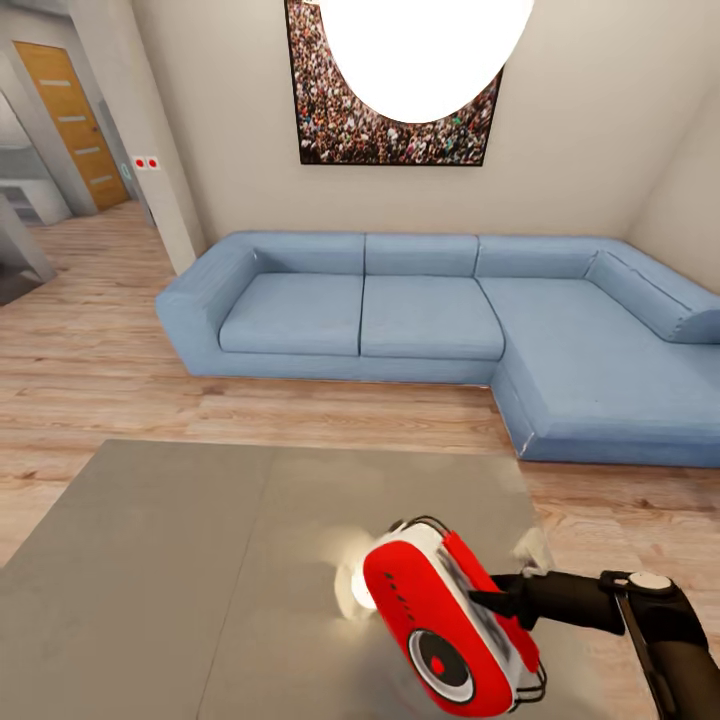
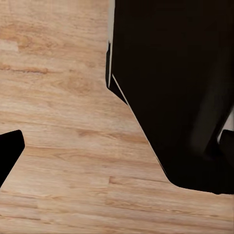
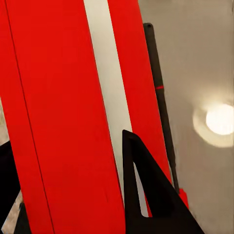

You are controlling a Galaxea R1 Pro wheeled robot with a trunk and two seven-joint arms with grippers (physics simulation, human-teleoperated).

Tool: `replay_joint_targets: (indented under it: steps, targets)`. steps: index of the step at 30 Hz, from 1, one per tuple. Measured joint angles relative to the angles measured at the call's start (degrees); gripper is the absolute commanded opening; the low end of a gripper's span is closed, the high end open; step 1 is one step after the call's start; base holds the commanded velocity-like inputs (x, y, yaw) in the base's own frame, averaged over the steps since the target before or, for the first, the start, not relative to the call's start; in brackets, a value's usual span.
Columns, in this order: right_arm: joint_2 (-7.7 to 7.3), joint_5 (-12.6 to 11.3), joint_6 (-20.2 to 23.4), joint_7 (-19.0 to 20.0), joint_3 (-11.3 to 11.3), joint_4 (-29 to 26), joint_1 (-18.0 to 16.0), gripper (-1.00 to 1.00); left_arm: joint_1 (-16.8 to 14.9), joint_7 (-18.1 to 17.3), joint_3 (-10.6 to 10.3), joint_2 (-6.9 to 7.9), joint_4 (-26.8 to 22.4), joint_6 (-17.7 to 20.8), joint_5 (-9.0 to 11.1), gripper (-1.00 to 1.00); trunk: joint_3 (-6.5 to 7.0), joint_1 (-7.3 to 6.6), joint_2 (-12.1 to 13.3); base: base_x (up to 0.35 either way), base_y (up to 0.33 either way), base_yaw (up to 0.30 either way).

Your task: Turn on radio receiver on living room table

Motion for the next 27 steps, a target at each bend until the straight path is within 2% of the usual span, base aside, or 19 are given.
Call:
replay_joint_targets:
  steps: [1, 2, 3, 5, 7, 9, 12, 16, 19, 23, 27]
  targets:
    - [-0.06, -0.02, -0.04, 2.15, -1.95, 0.02, 0.01, -1.0, 0.0, 0.0, -0.01, -0.03, -0.3, 0.03, 0.0, 1.0, 0.18, -0.22, 0.4, 0.0, 0.0, 0.0]
    - [-0.14, -0.05, -0.05, 5.83, -5.21, 0.08, -0.03, -1.0, -0.01, -0.05, -0.02, -0.07, -0.97, 0.07, 0.0, 1.0, 0.36, -0.44, 0.8, 0.0, 0.0, 0.0]
    - [-0.18, 0.0, -0.1, 7.51, -6.79, 0.17, -0.01, -1.0, -0.01, -0.06, -0.02, -0.09, -1.35, 0.07, 0.0, 1.0, 0.54, -0.66, 1.2, 0.0, 0.0, 0.0]
    - [-0.22, -0.03, -0.12, 9.56, -8.75, 0.33, 0.01, -1.0, -0.02, -0.08, -0.03, -0.29, -2.15, 0.08, 0.0, 1.0, 0.9, -1.1, 2.01, 0.0, 0.0, 0.0]
    - [-0.2, -0.16, -0.18, 12.89, -11.87, 0.66, 0.0, -1.0, -0.02, -0.07, -0.04, -0.72, -3.35, 0.12, 0.0, 1.0, 1.26, -1.54, 2.81, 0.0, 0.0, 0.0]
    - [-0.12, -0.15, -0.15, 14.4, -13.62, 1.1, 0.01, -1.0, -0.02, -0.08, -0.03, -0.87, -4.5, 0.2, 0.0, 1.0, 1.61, -1.97, 3.61, 0.0, 0.0, 0.0]
    - [0.04, -0.18, -0.74, 15.1, -14.76, 1.79, 0.01, -1.0, -0.02, -0.09, -0.06, -1.0, -6.71, 0.34, 0.0, 1.0, 2.15, -2.63, 4.82, 0.0, 0.0, 0.0]
    - [0.17, -0.22, -6.35, 15.14, -15.16, 3.79, 0.03, -1.0, -0.02, -0.03, -0.11, -1.55, -11.27, 0.62, 0.0, 1.0, 2.87, -3.51, 6.42, 0.0, 0.0, 0.0]
    - [0.18, -0.22, -8.19, 15.11, -15.2, 5.32, 0.03, -1.0, -0.04, 0.0, -0.23, -1.64, -15.39, 1.42, 0.0, 1.0, 3.24, -3.95, 7.24, 0.0, 0.0, 0.0]
    - [0.18, -0.18, -10.25, 15.01, -15.14, 6.9, 0.02, -1.0, -0.09, -0.17, -0.29, -1.76, -22.31, 8.1, 0.13, 1.0, 3.24, -3.95, 7.24, 0.0, 0.0, 0.0]
    - [0.19, -0.23, -12.07, 14.87, -15.13, 8.0, 0.03, -1.0, -0.08, -2.51, -0.3, -2.42, -30.38, 15.76, 0.25, 1.0, 3.24, -3.96, 7.24, 0.0, 0.0, 0.0]
